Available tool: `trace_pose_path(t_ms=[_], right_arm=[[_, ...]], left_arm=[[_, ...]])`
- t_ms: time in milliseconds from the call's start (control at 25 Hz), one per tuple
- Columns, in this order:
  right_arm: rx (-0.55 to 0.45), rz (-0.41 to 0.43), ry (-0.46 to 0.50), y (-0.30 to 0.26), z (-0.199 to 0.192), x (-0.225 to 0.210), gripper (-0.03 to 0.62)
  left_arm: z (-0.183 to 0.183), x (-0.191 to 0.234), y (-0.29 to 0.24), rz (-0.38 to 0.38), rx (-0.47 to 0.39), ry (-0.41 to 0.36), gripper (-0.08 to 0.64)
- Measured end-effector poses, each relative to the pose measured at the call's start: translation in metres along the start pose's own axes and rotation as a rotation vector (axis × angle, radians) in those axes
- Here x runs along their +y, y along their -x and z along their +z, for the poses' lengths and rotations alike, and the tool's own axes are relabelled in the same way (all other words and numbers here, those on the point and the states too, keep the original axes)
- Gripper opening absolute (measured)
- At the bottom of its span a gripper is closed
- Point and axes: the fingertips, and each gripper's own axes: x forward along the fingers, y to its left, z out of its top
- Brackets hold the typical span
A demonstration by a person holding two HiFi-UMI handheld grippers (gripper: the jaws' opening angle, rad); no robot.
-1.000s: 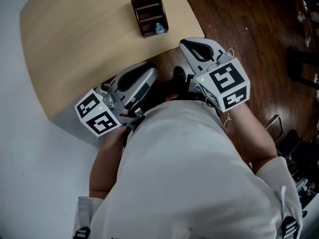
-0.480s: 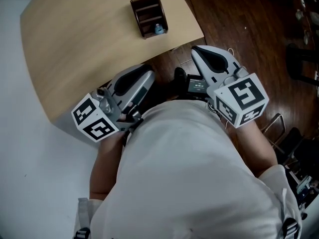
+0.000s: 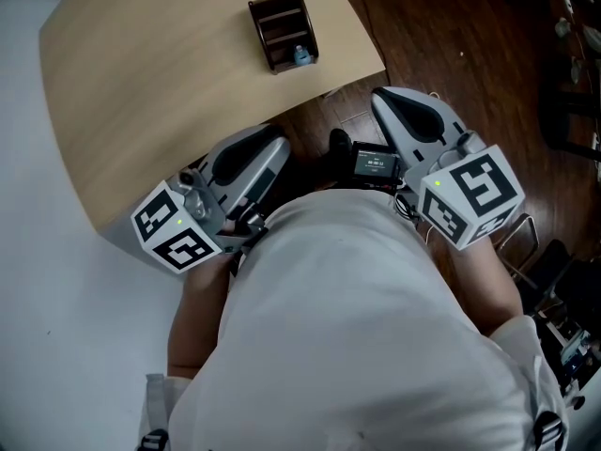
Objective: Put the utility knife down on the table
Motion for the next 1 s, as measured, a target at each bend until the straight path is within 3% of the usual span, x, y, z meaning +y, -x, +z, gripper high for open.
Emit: trace_pose_path(t_ms=[1000], right_arm=[[-0.013,0.008,0.017,-0.008,0.021,-0.009,0.0]], left_arm=[[0.009,-0.009,-0.007,-0.005,0.018,-0.017,0.054]])
